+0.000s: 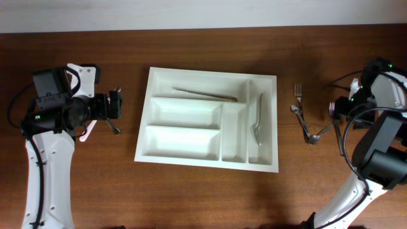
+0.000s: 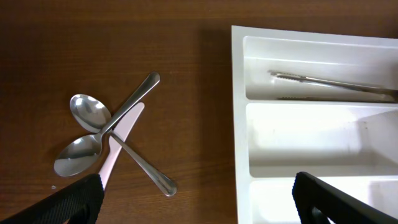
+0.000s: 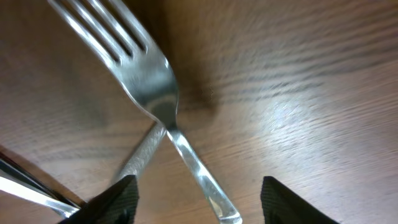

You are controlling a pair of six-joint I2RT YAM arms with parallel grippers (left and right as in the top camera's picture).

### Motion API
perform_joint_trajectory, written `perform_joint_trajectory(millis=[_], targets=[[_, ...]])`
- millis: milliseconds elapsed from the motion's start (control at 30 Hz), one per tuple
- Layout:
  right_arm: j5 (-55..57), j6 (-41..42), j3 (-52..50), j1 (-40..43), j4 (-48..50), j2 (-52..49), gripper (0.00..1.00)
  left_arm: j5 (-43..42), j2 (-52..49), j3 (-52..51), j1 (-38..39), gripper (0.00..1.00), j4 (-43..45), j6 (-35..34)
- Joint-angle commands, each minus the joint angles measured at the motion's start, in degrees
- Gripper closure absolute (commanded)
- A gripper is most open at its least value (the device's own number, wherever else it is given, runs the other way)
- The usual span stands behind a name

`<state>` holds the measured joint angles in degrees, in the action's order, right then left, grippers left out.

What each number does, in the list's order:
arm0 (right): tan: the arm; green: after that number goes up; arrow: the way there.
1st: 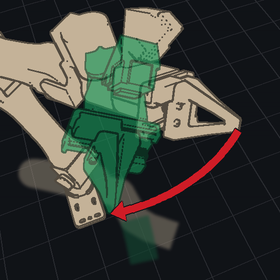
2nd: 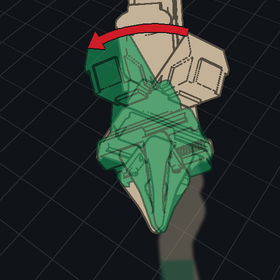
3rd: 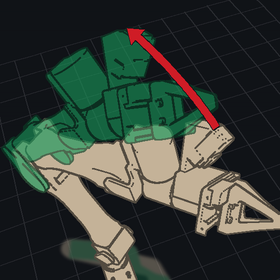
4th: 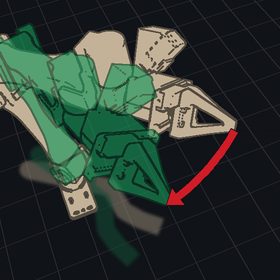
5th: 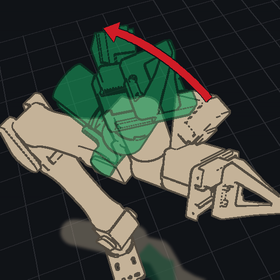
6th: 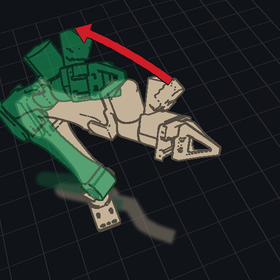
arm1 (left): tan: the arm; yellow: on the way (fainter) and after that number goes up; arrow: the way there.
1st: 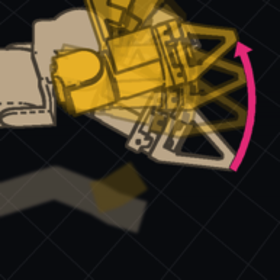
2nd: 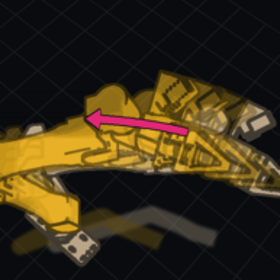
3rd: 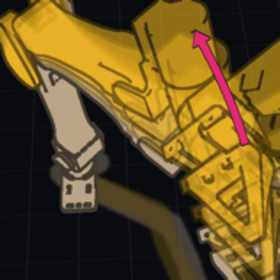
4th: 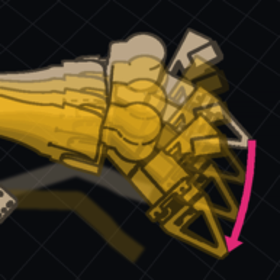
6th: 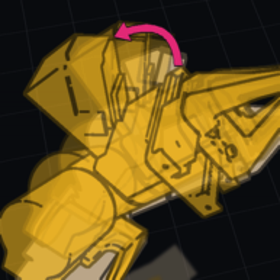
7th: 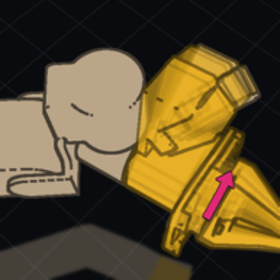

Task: Pack container
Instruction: 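Grasp a second fork with the right gripper and lift it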

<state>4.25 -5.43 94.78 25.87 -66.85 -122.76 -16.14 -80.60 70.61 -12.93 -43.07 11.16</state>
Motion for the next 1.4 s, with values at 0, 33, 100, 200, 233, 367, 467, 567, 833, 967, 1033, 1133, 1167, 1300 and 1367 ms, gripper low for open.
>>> perform_joint_trajectory(millis=[0, 33, 100, 200, 233, 367, 467, 567, 833, 967, 1033, 1133, 1167, 1300, 1367], targets=[[1.86, -2.08, -3.21, 0.87, 0.2, -0.63, 0.38, -1.03, -0.17, 0.9, -0.15, 0.01, 0.11, 0.94], [1.64, -2.08, -4.15, 1.16, 1.29, -0.63, 0.38, -1.03, -0.17, 0.9, -0.15, 0.01, 0.13, 0.94], [1.29, -2.08, -5.46, 1.31, 2.91, -0.63, 0.39, -1.03, -0.17, 0.9, -0.15, 0.01, 0.11, 0.94], [1.31, -3.21, -6.99, 1.31, 4.79, -0.63, 0.42, -1.03, -0.17, 0.9, -0.15, 0.01, 0.11, 0.94], [1.29, -3.37, -7.26, 1.31, 5.31, -0.63, 0.45, -1.03, -0.17, 0.9, -0.15, 0.01, 0.13, 0.94], [1.05, -3.37, -7.41, 1.31, 7.69, -0.63, 0.48, -1.03, -0.17, 0.9, -0.15, 0.01, 0.13, 0.94], [-0.02, -3.37, -7.41, 1.31, 9.11, -0.63, 0.51, -1.03, -0.17, 0.9, -0.15, 0.01, 0.11, 0.94], [-1.53, -3.39, -7.41, 1.18, 9.9, -0.63, 0.55, -1.03, -0.17, 0.9, -0.15, 0.01, 0.11, 0.94], [-2.58, -3.78, -7.91, 1.05, 10.58, -0.63, 0.71, -1.03, -0.17, 0.9, -0.15, 0.01, 0.11, 0.94], [-2.6, -3.76, -9.22, 1.05, 11.28, -0.63, 0.83, -1.03, -0.17, 0.9, -0.15, 0.01, 0.11, 0.94], [-2.58, -3.5, -9.94, 1.05, 11.56, -0.63, 0.85, -1.03, -0.17, 0.9, -0.15, 0.01, 0.11, 0.94], [-2.56, -2.62, -10.01, 1.25, 11.17, -0.61, 0.96, -1.03, -0.17, 0.9, -0.15, 0.01, 0.13, 0.94], [-2.54, -2.43, -9.84, 1.27, 10.91, -0.61, 0.96, -1.03, -0.17, 0.9, -0.15, 0.01, 0.13, 0.94], [-2.54, -1.6, -7.28, 1.31, 7.91, -0.33, 0.96, -1.03, -0.17, 0.9, -0.15, 0.01, 0.11, 0.94], [-2.56, -1.55, -5.14, 1.22, 5.79, 0.48, 0.96, -1.03, -0.17, 0.9, -0.15, 0.01, 0.11, 0.94]])
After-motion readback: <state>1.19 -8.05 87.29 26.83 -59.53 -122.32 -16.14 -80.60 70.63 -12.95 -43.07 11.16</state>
